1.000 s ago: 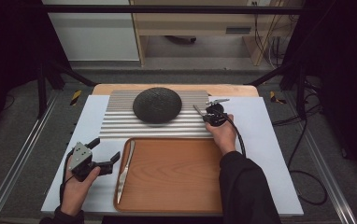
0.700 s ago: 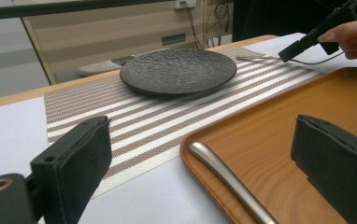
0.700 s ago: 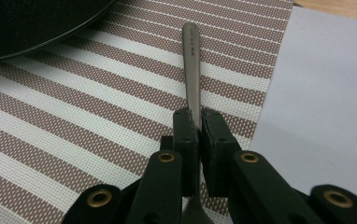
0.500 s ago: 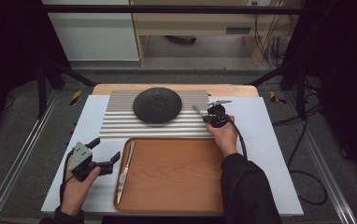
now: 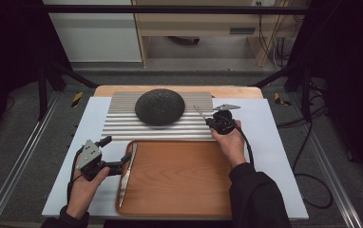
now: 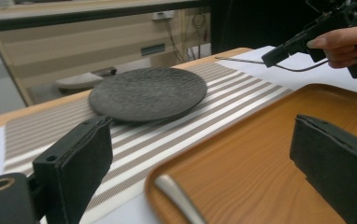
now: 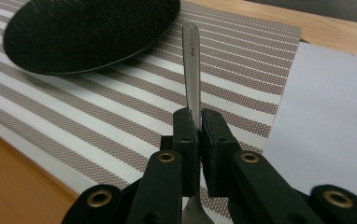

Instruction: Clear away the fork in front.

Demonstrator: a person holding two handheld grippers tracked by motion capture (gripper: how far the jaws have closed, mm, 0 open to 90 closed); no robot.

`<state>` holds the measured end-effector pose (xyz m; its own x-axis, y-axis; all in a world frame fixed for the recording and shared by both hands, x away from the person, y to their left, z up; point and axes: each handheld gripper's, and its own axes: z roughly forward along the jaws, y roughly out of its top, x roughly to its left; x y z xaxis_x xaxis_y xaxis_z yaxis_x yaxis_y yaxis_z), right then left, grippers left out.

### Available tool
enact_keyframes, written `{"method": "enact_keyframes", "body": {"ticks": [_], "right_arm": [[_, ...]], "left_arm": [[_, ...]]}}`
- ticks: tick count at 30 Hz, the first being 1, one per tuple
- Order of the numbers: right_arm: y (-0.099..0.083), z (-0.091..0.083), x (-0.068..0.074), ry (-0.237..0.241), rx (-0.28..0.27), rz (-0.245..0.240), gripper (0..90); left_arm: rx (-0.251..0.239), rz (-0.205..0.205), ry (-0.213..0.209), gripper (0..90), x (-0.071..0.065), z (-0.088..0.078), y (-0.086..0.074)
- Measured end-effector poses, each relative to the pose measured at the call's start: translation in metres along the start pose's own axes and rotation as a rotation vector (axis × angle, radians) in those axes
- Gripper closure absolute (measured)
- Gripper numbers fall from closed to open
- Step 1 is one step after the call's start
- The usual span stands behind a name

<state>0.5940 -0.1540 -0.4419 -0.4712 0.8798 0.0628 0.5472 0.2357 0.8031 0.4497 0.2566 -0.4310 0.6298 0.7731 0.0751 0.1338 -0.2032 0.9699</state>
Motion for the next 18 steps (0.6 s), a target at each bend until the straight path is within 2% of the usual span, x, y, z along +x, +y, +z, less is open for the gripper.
{"method": "enact_keyframes", "body": {"ticks": [10,16,18], "right_arm": [[-0.013,-0.021,0.012,0.034,-0.055,-0.019,85.3],[-0.016,-0.030,0.023,0.061,-0.092,-0.032,85.3],[-0.016,-0.033,0.026,0.075,-0.101,-0.032,85.3]], "left_arm": [[-0.003,0.018,-0.054,6.3,-0.013,0.020,0.019],[-0.001,0.041,-0.073,6.3,-0.016,0.028,0.031],[-0.005,0.036,-0.083,6.3,-0.016,0.032,0.035]]}}
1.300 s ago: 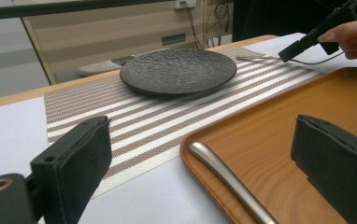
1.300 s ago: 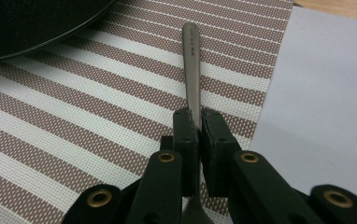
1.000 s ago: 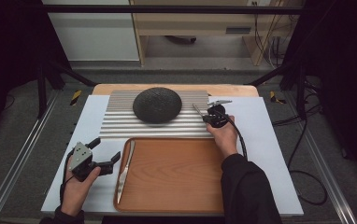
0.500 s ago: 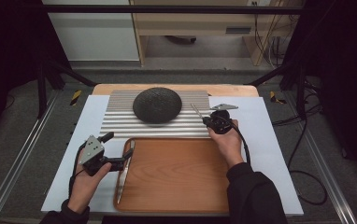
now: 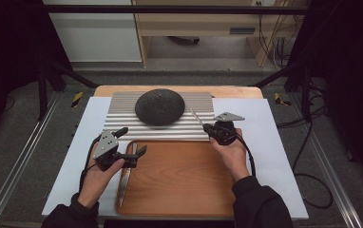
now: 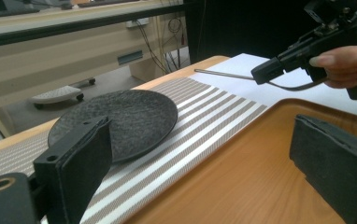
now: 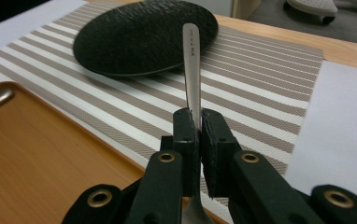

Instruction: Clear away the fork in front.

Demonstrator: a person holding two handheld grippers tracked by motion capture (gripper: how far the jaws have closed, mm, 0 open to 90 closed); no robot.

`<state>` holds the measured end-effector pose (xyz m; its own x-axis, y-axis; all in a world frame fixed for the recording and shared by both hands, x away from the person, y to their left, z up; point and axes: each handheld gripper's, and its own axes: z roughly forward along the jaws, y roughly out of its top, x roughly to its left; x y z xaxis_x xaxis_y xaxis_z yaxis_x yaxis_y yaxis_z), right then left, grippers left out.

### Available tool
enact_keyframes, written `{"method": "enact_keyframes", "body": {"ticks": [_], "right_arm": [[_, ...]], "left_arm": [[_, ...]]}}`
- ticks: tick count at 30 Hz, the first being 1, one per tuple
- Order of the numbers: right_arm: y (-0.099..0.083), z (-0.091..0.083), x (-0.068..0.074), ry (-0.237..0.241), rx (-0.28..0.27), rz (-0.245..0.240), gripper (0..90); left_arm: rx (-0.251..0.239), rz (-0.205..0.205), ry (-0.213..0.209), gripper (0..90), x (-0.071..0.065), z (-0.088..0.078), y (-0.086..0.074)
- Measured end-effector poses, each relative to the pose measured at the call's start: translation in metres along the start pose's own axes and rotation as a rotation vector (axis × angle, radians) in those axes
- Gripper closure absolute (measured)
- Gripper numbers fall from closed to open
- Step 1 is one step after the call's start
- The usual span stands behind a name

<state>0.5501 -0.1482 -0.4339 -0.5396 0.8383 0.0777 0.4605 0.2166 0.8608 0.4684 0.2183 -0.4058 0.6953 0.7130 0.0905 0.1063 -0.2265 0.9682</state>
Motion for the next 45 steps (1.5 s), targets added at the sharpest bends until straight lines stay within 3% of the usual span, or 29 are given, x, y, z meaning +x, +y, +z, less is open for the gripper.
{"method": "enact_keyframes", "body": {"ticks": [5,27,39,45], "right_arm": [[0.001,-0.006,0.010,0.024,-0.023,-0.020,85.3],[-0.005,-0.027,0.032,0.062,-0.091,-0.054,85.3],[-0.008,-0.040,0.048,0.090,-0.155,-0.074,85.3],[-0.006,-0.045,0.058,0.110,-0.191,-0.081,85.3]], "left_arm": [[-0.010,-0.007,-0.011,6.4,-0.001,0.007,0.005],[-0.019,-0.013,-0.042,6.7,-0.004,0.022,0.016],[0.009,0.026,-0.080,6.9,-0.007,0.050,0.035],[0.018,0.012,-0.099,7.2,-0.003,0.064,0.043]]}}
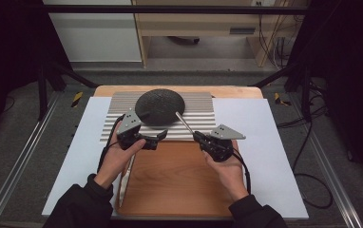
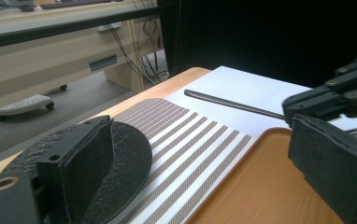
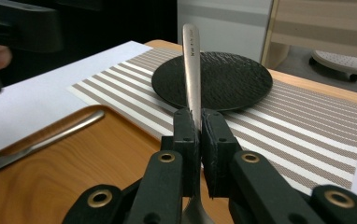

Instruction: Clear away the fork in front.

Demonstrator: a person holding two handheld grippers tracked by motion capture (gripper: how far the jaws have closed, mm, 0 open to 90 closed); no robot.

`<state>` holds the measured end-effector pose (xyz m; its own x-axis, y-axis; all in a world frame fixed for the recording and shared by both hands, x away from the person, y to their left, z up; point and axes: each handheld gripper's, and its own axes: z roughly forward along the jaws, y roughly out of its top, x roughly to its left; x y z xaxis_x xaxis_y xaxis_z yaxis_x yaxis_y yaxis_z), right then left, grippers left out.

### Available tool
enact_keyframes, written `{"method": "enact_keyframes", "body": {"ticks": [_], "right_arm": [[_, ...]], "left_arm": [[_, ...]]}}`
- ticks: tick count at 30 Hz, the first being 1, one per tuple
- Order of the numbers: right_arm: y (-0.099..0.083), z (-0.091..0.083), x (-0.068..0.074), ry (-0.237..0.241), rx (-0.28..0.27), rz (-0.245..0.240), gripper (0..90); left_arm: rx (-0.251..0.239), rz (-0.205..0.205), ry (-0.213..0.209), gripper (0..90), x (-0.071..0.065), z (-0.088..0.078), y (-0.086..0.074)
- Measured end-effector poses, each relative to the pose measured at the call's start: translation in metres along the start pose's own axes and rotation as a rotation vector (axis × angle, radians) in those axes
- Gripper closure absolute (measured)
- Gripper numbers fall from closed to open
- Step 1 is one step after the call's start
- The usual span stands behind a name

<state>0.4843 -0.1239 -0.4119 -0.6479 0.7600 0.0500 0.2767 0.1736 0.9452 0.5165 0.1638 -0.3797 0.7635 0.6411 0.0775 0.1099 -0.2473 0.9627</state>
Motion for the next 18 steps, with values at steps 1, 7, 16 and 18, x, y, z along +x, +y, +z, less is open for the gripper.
{"method": "enact_keyframes", "body": {"ticks": [1,7,16,18], "right_arm": [[0.000,0.000,0.002,0.005,-0.003,-0.002,85.3],[-0.002,0.001,0.009,0.014,-0.009,-0.014,85.2],[0.000,0.004,0.020,0.040,-0.035,-0.030,85.2],[0.000,0.005,0.023,0.046,-0.038,-0.033,85.2]], "left_arm": [[-0.002,-0.010,-0.006,7.2,0.001,0.002,0.001],[-0.004,-0.046,-0.015,8.6,0.006,0.007,-0.001],[0.004,-0.081,-0.063,10.5,0.003,0.019,0.000],[0.007,-0.081,-0.069,10.8,0.001,0.020,0.000]]}}
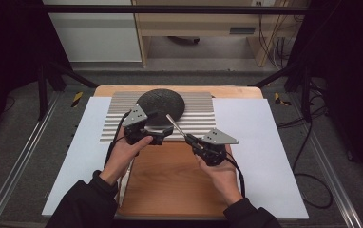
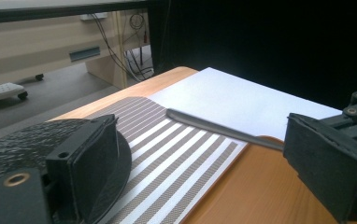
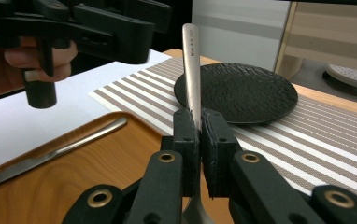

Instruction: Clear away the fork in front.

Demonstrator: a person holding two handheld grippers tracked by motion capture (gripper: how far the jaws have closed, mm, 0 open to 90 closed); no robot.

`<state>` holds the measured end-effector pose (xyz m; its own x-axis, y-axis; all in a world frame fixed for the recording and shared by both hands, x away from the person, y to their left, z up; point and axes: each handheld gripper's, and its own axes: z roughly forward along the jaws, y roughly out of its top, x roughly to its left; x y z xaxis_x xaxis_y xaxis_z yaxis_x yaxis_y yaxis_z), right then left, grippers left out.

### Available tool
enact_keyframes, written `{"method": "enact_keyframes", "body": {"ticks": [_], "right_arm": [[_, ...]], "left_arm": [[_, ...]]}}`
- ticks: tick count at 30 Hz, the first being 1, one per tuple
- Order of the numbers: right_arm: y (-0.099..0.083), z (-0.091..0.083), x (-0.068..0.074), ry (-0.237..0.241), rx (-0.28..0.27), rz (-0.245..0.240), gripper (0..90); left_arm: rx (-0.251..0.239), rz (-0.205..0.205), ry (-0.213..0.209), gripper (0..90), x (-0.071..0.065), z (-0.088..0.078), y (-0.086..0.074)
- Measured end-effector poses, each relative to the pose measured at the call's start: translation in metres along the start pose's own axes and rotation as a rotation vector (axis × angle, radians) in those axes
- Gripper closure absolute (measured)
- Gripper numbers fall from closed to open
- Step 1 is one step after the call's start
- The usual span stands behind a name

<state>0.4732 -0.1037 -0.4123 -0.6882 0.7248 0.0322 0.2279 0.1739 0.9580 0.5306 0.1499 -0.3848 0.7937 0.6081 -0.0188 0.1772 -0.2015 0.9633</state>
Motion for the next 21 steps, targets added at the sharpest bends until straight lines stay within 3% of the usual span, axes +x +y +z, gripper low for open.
{"method": "enact_keyframes", "body": {"ticks": [21], "right_arm": [[0.0010,0.0034,0.0078,0.020,-0.018,-0.003,85.2]], "left_arm": [[0.017,-0.030,-0.028,22.8,-0.0032,0.0090,-0.0010]]}}
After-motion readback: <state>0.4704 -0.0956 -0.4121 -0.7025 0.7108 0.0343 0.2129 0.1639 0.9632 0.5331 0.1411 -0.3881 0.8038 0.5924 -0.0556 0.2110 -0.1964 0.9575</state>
